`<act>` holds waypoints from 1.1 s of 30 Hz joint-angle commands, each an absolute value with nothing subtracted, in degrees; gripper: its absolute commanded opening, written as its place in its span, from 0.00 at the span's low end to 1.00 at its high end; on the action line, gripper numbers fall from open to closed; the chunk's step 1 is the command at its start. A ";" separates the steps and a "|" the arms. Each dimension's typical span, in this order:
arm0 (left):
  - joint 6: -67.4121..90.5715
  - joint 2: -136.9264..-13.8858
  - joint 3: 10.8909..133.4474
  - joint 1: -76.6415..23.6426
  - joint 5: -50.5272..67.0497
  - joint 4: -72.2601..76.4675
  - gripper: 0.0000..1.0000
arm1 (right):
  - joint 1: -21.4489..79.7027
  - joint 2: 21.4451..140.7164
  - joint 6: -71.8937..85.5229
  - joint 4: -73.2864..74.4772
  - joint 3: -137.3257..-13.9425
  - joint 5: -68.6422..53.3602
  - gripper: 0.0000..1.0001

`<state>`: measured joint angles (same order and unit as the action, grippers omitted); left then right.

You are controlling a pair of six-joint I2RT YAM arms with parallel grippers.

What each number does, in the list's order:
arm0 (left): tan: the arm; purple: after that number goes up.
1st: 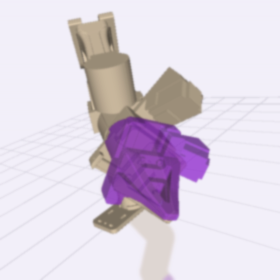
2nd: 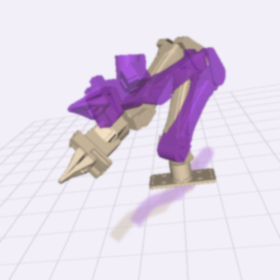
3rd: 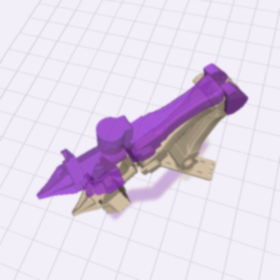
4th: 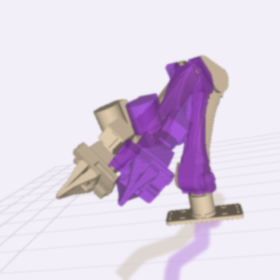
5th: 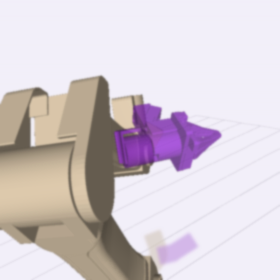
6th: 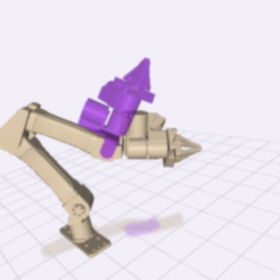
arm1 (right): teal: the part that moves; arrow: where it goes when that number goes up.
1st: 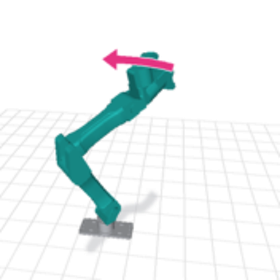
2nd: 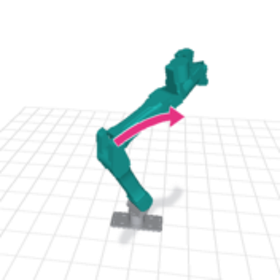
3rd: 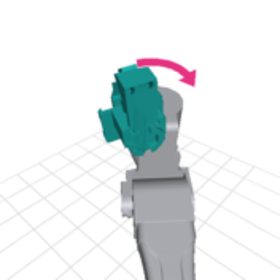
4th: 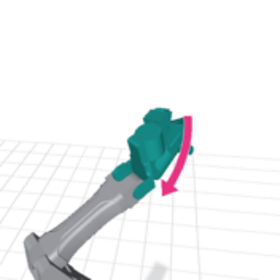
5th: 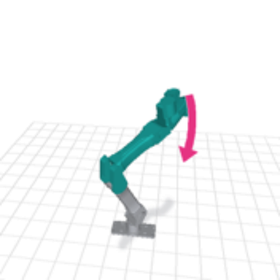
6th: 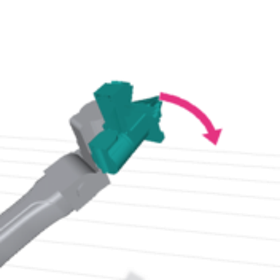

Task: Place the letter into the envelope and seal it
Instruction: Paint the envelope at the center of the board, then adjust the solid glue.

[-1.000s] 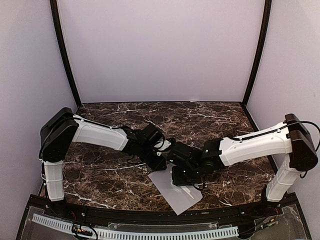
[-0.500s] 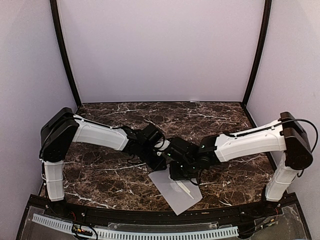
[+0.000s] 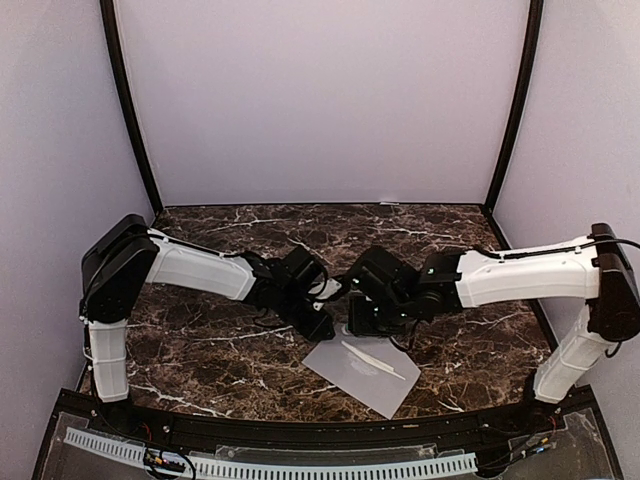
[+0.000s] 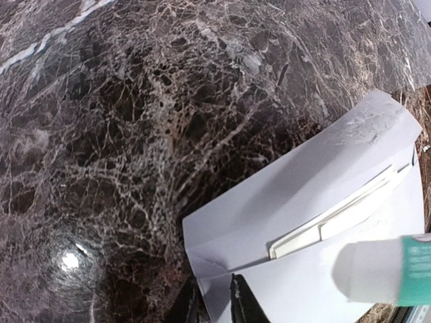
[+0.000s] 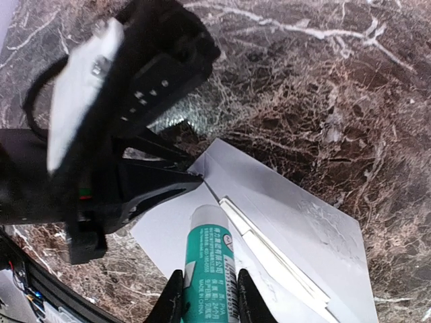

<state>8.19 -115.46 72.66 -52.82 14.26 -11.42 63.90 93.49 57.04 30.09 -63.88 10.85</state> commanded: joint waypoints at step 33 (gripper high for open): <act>59.35 -72.26 49.39 -48.90 16.30 24.85 0.65 | 64.11 64.04 44.47 -12.92 -48.55 20.30 0.00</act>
